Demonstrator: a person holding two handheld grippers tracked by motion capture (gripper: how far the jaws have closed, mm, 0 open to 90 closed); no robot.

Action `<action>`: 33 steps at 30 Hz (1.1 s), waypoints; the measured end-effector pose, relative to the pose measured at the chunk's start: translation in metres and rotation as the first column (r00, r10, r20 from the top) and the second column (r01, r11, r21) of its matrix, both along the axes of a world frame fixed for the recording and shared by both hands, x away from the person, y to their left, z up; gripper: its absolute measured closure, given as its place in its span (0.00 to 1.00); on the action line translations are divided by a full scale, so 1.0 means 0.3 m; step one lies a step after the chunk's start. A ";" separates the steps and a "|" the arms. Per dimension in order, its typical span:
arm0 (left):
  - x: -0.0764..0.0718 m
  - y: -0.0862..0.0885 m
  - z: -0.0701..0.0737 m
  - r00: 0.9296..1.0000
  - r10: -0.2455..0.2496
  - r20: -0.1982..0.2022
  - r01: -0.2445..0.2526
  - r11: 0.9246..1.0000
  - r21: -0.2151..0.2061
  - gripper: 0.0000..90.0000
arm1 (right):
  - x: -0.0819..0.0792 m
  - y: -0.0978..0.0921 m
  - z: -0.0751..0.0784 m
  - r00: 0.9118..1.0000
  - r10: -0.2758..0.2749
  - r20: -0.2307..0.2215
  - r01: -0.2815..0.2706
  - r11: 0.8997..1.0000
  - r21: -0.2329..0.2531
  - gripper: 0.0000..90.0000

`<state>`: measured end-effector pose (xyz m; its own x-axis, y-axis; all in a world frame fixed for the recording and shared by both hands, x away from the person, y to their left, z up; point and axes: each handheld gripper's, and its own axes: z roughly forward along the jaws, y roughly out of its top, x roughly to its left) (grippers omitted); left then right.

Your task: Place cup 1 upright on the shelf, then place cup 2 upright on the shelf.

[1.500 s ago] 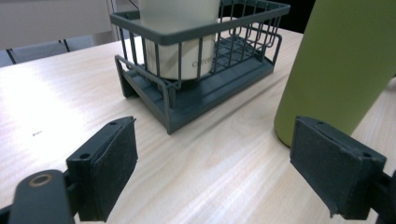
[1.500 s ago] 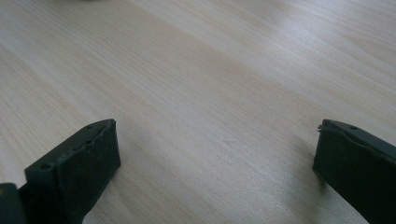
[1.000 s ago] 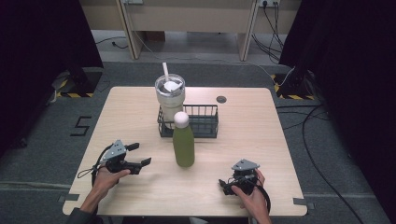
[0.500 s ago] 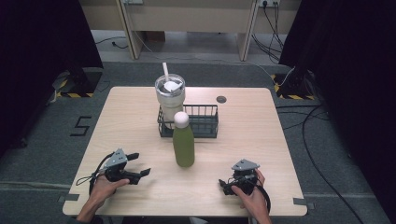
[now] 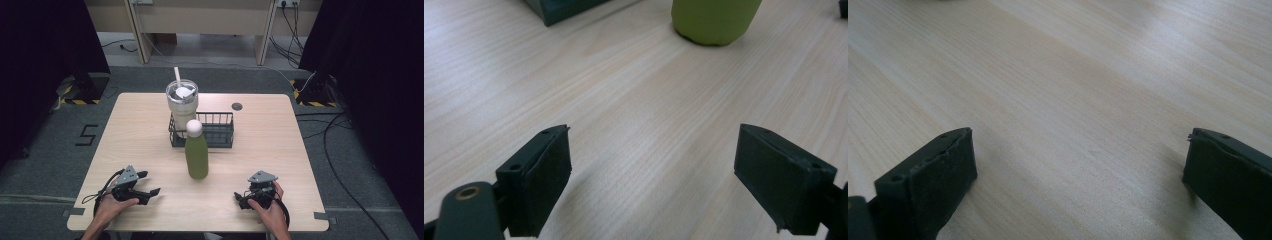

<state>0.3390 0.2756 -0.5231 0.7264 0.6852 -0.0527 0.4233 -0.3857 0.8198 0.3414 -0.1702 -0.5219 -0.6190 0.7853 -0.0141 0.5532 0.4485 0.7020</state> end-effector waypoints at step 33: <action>-0.008 -0.003 -0.011 0.999 0.015 -0.048 -0.010 0.995 0.102 0.16 | 0.001 -0.002 0.001 1.000 0.002 -0.006 -0.002 1.000 0.008 0.02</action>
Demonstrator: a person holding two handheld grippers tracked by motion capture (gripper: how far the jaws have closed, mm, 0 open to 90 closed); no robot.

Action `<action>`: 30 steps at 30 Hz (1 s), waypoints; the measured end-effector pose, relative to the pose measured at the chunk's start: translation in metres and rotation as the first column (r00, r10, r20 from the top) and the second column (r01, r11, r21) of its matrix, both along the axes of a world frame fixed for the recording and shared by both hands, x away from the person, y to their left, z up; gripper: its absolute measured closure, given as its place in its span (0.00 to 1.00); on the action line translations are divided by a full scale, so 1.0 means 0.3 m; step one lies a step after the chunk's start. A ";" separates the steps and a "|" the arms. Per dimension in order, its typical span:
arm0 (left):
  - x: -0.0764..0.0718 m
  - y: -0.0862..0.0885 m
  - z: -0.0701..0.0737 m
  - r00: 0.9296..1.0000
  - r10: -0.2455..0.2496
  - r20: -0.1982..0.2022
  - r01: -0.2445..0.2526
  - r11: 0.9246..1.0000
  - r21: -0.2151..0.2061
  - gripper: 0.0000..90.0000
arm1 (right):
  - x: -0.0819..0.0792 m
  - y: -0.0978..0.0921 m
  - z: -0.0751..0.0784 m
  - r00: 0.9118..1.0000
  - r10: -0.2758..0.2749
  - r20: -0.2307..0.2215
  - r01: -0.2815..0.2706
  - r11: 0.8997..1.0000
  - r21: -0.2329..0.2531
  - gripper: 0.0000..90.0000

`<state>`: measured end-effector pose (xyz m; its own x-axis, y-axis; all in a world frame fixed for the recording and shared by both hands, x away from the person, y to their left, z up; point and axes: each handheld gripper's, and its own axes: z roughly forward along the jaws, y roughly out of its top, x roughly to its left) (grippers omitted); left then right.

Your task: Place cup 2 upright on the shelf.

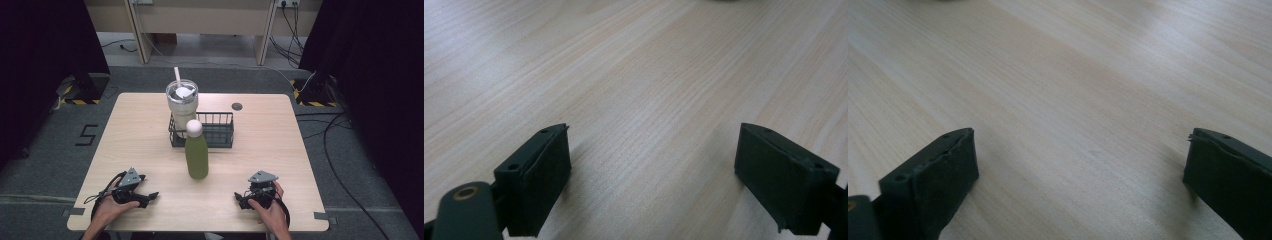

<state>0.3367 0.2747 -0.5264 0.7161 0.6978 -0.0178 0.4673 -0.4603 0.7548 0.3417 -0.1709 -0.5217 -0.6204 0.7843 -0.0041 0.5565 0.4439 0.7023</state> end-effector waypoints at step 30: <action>0.000 0.000 0.000 1.000 -0.001 0.001 0.001 1.000 0.001 0.15 | 0.046 0.147 0.150 0.965 0.127 0.228 -0.162 0.976 0.142 0.17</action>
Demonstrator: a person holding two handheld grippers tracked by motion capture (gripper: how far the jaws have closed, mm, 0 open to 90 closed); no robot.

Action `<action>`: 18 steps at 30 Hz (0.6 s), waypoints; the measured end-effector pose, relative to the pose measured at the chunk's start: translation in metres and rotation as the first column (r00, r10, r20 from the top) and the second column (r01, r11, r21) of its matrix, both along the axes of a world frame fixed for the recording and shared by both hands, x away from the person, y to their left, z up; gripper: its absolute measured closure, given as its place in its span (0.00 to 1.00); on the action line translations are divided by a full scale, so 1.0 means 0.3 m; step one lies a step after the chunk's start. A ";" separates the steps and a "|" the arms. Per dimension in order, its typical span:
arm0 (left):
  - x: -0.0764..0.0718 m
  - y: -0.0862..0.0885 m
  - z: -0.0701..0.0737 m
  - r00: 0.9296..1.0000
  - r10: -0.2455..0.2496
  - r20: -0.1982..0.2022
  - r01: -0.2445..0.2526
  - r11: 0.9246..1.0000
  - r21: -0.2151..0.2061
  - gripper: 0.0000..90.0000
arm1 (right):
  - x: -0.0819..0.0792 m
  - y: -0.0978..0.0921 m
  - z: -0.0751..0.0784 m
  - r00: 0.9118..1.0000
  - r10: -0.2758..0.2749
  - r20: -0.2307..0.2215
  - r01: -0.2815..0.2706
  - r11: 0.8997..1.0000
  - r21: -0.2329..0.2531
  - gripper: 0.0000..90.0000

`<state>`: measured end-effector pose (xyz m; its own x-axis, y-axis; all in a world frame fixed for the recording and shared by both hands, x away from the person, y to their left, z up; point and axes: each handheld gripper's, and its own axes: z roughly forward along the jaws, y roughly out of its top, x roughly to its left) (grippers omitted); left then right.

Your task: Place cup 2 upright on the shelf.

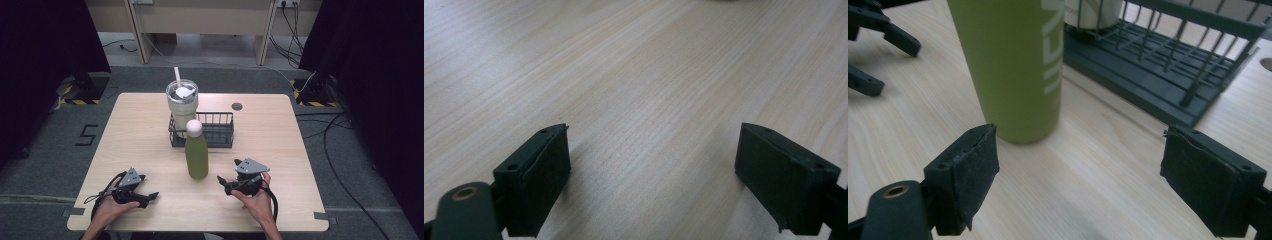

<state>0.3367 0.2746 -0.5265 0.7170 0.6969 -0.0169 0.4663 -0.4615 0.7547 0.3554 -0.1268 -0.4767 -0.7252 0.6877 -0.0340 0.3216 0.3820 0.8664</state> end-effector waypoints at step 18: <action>0.000 0.000 0.000 1.000 0.000 0.000 0.000 1.000 0.001 0.15 | 0.088 0.151 0.035 0.996 0.068 0.053 -0.072 0.994 0.086 0.16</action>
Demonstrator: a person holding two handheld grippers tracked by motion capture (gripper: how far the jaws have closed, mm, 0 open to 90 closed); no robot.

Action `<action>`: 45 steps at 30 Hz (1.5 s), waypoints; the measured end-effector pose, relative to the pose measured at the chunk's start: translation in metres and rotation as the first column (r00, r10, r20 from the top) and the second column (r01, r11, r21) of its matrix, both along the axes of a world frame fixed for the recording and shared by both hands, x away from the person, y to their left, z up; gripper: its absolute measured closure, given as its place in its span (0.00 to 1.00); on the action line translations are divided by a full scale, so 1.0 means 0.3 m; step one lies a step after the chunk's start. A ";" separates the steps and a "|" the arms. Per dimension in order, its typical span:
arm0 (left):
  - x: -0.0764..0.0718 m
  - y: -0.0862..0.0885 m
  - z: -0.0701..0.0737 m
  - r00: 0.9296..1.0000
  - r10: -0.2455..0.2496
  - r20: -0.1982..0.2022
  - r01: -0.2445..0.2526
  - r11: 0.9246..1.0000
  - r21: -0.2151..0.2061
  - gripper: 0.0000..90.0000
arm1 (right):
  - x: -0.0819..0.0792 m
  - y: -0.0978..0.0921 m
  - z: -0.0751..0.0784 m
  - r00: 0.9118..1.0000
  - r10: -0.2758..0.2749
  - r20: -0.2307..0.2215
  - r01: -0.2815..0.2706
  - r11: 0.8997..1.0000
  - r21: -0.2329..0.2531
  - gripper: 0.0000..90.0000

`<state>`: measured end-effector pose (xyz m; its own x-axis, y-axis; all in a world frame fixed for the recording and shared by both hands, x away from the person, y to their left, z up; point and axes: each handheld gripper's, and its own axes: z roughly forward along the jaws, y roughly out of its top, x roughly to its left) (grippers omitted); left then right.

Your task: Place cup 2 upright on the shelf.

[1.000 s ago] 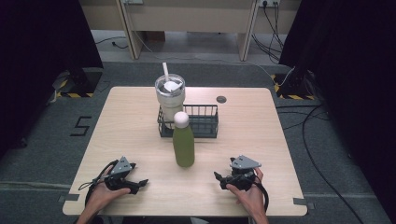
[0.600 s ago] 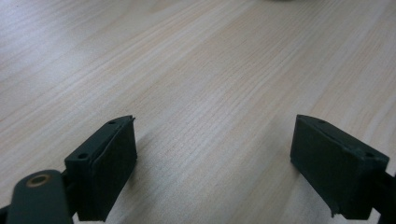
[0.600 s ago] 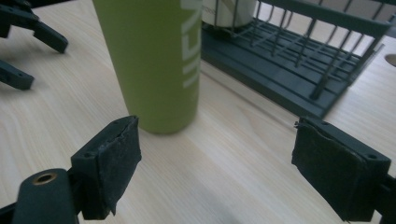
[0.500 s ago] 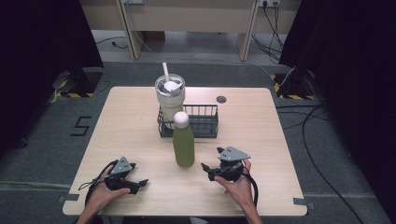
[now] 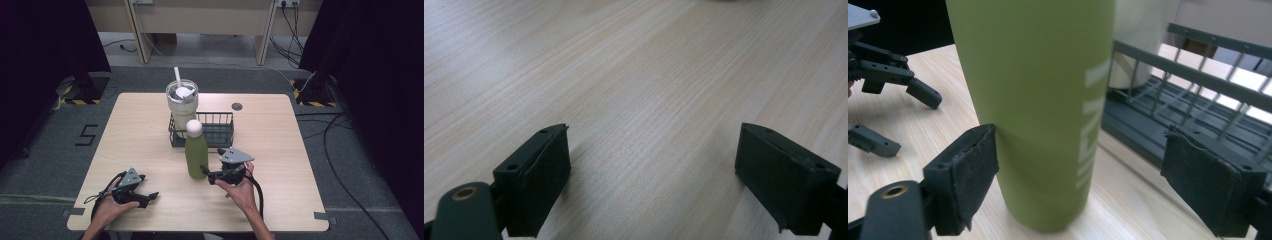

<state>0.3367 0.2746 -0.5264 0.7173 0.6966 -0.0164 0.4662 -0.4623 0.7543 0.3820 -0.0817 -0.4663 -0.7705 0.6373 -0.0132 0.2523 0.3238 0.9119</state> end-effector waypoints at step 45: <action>0.000 0.000 0.000 1.000 0.001 0.000 -0.001 1.000 -0.001 0.15 | 0.089 0.143 -0.070 0.993 0.111 0.043 -0.114 0.989 0.095 0.23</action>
